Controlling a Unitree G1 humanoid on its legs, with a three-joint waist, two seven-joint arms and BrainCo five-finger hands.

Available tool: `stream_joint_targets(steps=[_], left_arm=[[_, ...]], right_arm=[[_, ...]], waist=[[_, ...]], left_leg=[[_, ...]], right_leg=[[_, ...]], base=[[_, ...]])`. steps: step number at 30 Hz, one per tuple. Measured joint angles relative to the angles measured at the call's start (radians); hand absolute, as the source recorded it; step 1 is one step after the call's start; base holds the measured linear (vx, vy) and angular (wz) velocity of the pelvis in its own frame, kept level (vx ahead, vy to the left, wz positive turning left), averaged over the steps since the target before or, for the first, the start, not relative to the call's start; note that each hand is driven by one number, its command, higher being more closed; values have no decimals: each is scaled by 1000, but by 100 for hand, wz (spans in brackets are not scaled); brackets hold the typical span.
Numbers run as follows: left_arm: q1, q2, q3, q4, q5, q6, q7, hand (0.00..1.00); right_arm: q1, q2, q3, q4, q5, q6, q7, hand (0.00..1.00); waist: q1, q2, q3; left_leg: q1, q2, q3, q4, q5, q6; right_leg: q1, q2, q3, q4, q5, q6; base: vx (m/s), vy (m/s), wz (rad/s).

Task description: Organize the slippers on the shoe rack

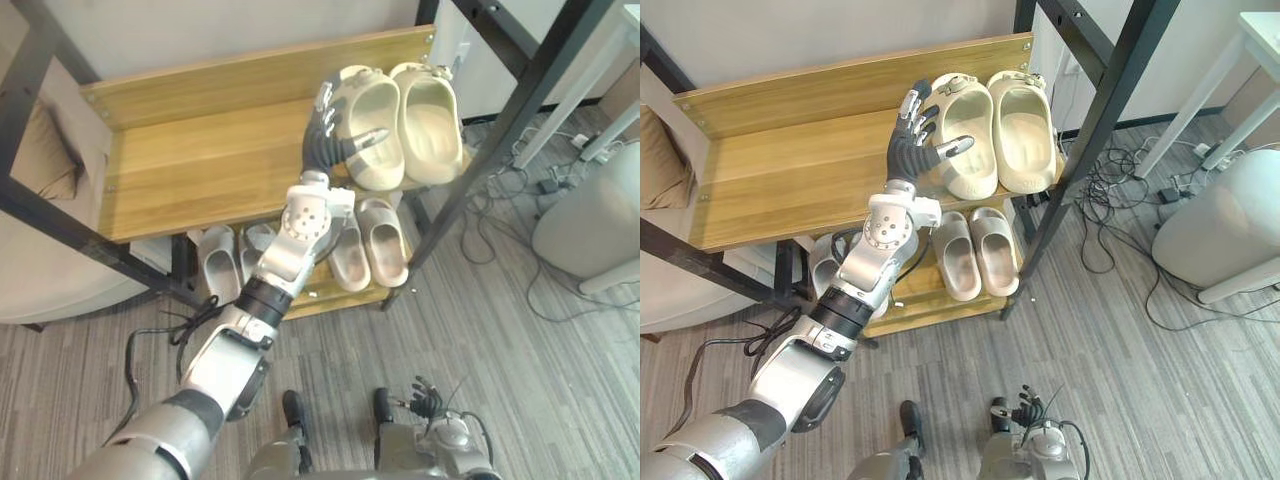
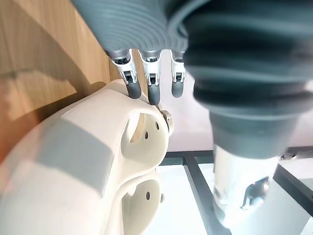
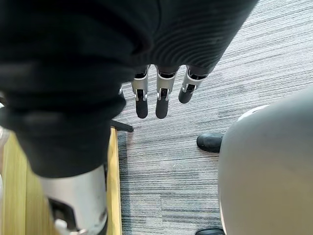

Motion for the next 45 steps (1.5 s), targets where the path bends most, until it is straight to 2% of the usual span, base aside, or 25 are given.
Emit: stream_joint_targets(steps=[7,11,19,21,26,29,30,34,37,40,42,45], left_arm=[[1,3,23,18,1,1,-2,0],[15,5,48,20,5,20,-2,0],[51,62,92,17,61,27,-1,0],[77,72,102,-32,61,27,0,0],[161,91,82,-294,57,13,-3,0],[227,98,54,-433,8,-29,-24,0],[268,96,35,-494,-9,-44,-31,0],[439,90,-42,-659,-113,-82,-99,0],[565,78,-89,-722,-163,-90,-140,0],[711,62,-133,-754,-210,-89,-203,0],[782,58,-145,-762,-219,-82,-230,0],[914,60,-146,-774,-244,-68,-275,0]], right_arm=[[0,2,-3,-1,0,0,-1,0],[2,8,-20,-1,0,1,-1,0],[0,20,-20,-1,-1,0,-1,0],[1,20,-20,-1,-1,0,-1,0],[7,18,-19,0,0,1,1,0],[6,18,-12,1,0,4,6,0],[6,18,-5,2,0,5,6,0],[2,19,19,33,0,13,15,0],[5,20,33,53,0,19,19,0],[7,30,57,84,-1,23,24,0],[6,34,62,91,-1,24,26,0],[3,39,97,110,-2,25,27,0]], waist=[[-1,1,0],[-1,1,2],[2,1,2],[3,1,2],[27,4,0],[40,8,-3],[54,10,-8],[80,16,-40],[96,17,-66],[137,16,-97],[141,15,-106],[169,8,-127]], left_leg=[[1,2,-1,0,0,0],[9,6,-3,-5,0,0],[21,9,-9,-5,-3,-5],[27,11,-17,-5,-5,-7],[27,8,-41,-4,-7,-9],[32,5,-59,-2,-7,-9],[35,5,-62,-2,-7,-9],[35,2,-98,-4,-7,-9],[37,-1,-125,-4,-7,-9],[36,-6,-161,-4,-5,-7],[37,-10,-179,-4,-2,-4],[38,-12,-200,-4,-2,-4]], right_leg=[[4,3,-6,-4,0,-1],[21,8,-18,-11,-2,-5],[46,15,-30,-26,-6,-8],[55,12,-35,-27,-7,-8],[66,9,-53,-26,-13,-6],[82,8,-71,-24,-20,-6],[87,8,-74,-24,-22,-6],[106,8,-108,-24,-33,-4],[123,7,-134,-21,-44,-4],[141,6,-168,-20,-54,-3],[156,5,-190,-17,-64,1],[161,5,-212,-7,-74,-1]], base=[[-6,0,1],[-14,-3,6],[1,-1,2],[-2,-1,8],[-4,1,12],[0,-1,18],[-3,-1,12],[0,-7,23],[18,-9,33],[15,-9,31],[8,-8,43],[5,-4,19]])
